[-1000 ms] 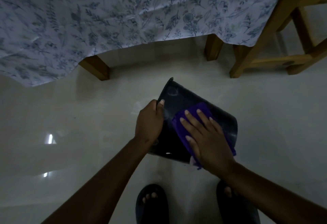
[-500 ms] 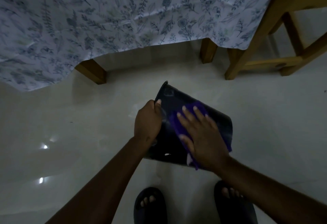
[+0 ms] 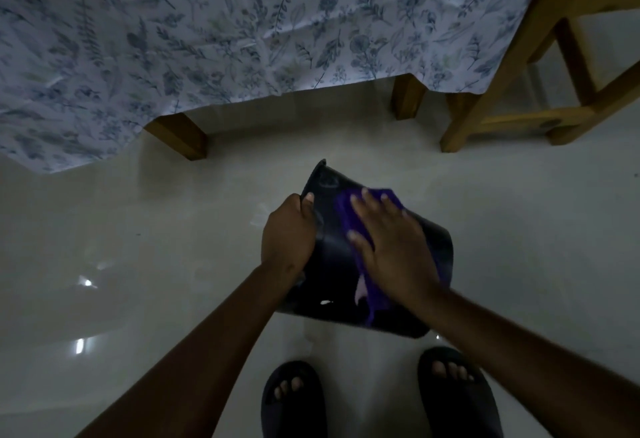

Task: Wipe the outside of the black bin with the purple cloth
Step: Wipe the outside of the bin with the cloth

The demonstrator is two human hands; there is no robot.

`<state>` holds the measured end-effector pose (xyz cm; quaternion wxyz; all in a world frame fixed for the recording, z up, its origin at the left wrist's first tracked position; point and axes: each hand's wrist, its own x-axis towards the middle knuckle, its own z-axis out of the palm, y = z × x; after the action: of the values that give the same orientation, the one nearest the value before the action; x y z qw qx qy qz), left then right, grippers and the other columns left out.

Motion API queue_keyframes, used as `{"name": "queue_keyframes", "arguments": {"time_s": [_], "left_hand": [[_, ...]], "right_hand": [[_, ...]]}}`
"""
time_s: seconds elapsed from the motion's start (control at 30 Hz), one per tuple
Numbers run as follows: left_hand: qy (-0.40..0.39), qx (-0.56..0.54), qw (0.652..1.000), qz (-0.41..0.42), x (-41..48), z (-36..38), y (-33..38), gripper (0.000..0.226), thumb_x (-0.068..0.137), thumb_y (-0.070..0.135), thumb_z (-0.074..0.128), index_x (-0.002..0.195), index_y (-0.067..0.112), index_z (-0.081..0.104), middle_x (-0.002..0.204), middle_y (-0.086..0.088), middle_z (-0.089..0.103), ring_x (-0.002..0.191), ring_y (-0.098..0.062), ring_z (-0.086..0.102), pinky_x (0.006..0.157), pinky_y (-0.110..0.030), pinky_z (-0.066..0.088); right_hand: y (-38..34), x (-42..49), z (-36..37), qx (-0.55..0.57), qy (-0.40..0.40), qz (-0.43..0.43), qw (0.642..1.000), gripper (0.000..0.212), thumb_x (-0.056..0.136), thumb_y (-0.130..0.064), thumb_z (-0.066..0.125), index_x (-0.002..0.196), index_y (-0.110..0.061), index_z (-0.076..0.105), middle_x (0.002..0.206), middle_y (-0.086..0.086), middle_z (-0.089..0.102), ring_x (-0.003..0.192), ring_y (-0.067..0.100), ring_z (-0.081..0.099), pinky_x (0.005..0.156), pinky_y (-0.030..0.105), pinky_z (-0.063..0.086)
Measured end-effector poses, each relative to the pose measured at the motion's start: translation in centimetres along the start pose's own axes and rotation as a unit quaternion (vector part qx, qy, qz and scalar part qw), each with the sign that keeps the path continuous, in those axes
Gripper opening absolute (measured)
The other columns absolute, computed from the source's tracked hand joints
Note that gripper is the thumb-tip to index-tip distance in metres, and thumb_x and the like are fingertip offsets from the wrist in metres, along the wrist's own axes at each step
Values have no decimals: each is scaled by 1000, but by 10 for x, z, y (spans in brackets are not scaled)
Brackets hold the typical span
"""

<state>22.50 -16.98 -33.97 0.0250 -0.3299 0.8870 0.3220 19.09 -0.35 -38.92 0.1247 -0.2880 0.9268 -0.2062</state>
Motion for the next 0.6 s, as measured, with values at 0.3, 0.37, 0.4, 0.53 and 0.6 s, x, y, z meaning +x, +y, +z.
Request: {"name": "queue_keyframes", "arguments": {"time_s": [0.3, 0.37, 0.4, 0.53, 0.6], "left_hand": [[6, 25, 1000, -16, 2, 2, 0, 42, 101, 40, 30, 86, 9, 55, 80, -2, 54, 73, -22, 50, 66, -28, 35], [8, 14, 1000, -2, 2, 3, -2, 42, 102, 39, 31, 86, 9, 55, 77, -1, 54, 71, -22, 52, 64, -27, 34], [10, 9, 1000, 3, 1, 2, -3, 42, 102, 39, 31, 85, 9, 55, 76, -1, 54, 68, -19, 51, 61, -27, 33], [16, 14, 1000, 4, -3, 2, -3, 44, 102, 40, 29, 86, 9, 57, 76, 0, 56, 65, -16, 50, 62, -27, 35], [21, 26, 999, -11, -5, 1, -3, 45, 101, 41, 28, 88, 9, 57, 78, -1, 57, 69, -20, 52, 65, -27, 37]], "right_hand": [[-18, -70, 18, -76, 1, -54, 996, 58, 95, -40, 29, 151, -25, 20, 159, 0, 21, 146, 28, 17, 111, 48, 22], [-18, -63, 16, -66, -12, -73, 995, 59, 97, -45, 27, 152, -27, 17, 161, -1, 17, 148, 27, 12, 112, 46, 18], [-17, -51, 12, -53, -13, -63, 997, 58, 98, -48, 25, 152, -29, 14, 161, -3, 14, 148, 25, 10, 115, 44, 15], [6, 15, -3, 21, -5, 61, 998, 58, 99, -51, 27, 150, -23, 26, 156, 2, 30, 143, 22, 28, 115, 41, 25], [16, 17, -5, 40, -4, 108, 993, 58, 99, -49, 28, 148, -19, 31, 151, 5, 39, 138, 24, 37, 113, 40, 31]]}}
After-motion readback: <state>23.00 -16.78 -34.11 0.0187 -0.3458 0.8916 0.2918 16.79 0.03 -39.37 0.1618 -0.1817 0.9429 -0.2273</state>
